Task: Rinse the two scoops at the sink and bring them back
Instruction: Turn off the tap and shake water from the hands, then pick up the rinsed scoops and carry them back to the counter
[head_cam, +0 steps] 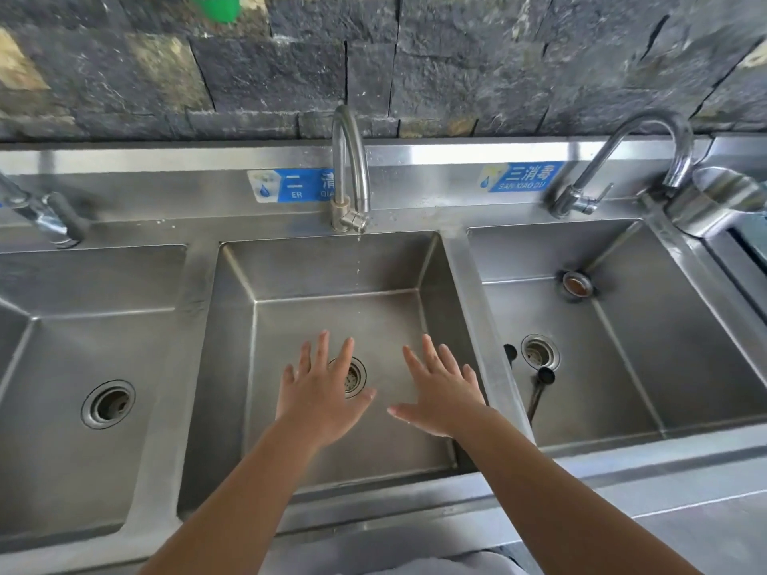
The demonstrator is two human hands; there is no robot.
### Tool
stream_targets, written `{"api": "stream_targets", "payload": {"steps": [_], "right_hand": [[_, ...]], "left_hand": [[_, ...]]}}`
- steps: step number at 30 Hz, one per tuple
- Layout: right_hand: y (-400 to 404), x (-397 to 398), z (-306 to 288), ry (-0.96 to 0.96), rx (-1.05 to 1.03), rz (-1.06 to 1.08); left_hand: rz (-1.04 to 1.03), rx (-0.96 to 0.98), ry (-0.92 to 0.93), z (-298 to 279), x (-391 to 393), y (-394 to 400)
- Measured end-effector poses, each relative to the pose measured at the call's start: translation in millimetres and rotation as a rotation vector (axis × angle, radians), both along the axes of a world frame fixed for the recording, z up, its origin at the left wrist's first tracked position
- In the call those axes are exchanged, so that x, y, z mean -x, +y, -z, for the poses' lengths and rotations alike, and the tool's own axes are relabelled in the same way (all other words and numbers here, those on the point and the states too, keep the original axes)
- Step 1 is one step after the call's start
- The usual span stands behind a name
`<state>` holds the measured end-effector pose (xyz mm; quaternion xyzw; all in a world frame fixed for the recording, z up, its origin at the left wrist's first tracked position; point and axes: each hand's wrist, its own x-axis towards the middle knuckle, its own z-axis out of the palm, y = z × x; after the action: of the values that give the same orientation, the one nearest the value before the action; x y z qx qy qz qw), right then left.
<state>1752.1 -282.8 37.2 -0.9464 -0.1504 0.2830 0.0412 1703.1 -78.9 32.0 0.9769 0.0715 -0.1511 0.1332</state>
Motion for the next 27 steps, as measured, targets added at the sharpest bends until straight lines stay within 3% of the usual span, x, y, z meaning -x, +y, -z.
{"api": "stream_targets", "payload": {"steps": [12, 19, 27], "right_hand": [[-136, -24, 2, 0.045, -0.008, 0.212], [-243, -53, 25, 0.102, -0.019, 0.304], [-316, -90, 82, 0.239, -0.041, 0.495]], "left_hand": [[0.208, -0.005, 0.018, -3, -51, -132], [0.256, 0.096, 0.095, 8, -94, -250], [0.208, 0.354, 0.267, 53, -134, -352]]}}
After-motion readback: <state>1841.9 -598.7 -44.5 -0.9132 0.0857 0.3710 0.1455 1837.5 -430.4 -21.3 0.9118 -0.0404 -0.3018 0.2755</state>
